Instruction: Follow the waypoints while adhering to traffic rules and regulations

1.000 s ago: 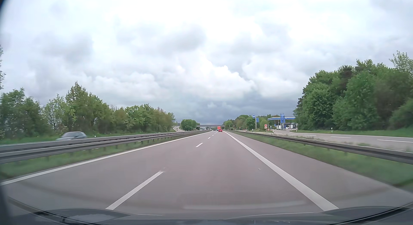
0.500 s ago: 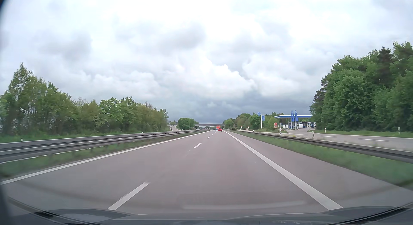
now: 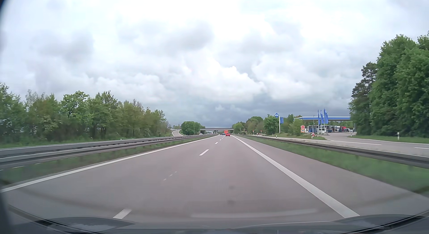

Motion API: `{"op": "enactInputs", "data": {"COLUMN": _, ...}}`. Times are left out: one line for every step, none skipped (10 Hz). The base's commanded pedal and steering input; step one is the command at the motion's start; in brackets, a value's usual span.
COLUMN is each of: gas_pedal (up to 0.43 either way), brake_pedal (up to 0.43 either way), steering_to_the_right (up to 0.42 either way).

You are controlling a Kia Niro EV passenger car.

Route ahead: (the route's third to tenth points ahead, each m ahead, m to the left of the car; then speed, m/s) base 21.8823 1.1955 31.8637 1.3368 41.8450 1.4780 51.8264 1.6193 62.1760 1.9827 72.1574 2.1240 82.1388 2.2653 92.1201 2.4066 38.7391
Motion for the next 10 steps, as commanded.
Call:
{"op": "enactInputs", "data": {"gas_pedal": 0.000, "brake_pedal": 0.012, "steering_to_the_right": -0.001}}
{"op": "enactInputs", "data": {"gas_pedal": 0.000, "brake_pedal": 0.006, "steering_to_the_right": -0.001}}
{"op": "enactInputs", "data": {"gas_pedal": 0.000, "brake_pedal": 0.006, "steering_to_the_right": -0.001}}
{"op": "enactInputs", "data": {"gas_pedal": 0.000, "brake_pedal": 0.012, "steering_to_the_right": -0.001}}
{"op": "enactInputs", "data": {"gas_pedal": 0.020, "brake_pedal": 0.012, "steering_to_the_right": -0.001}}
{"op": "enactInputs", "data": {"gas_pedal": 0.047, "brake_pedal": 0.006, "steering_to_the_right": 0.000}}
{"op": "enactInputs", "data": {"gas_pedal": 0.059, "brake_pedal": 0.012, "steering_to_the_right": 0.000}}
{"op": "enactInputs", "data": {"gas_pedal": 0.087, "brake_pedal": 0.006, "steering_to_the_right": 0.000}}
{"op": "enactInputs", "data": {"gas_pedal": 0.098, "brake_pedal": 0.012, "steering_to_the_right": -0.001}}
{"op": "enactInputs", "data": {"gas_pedal": 0.110, "brake_pedal": 0.012, "steering_to_the_right": -0.002}}
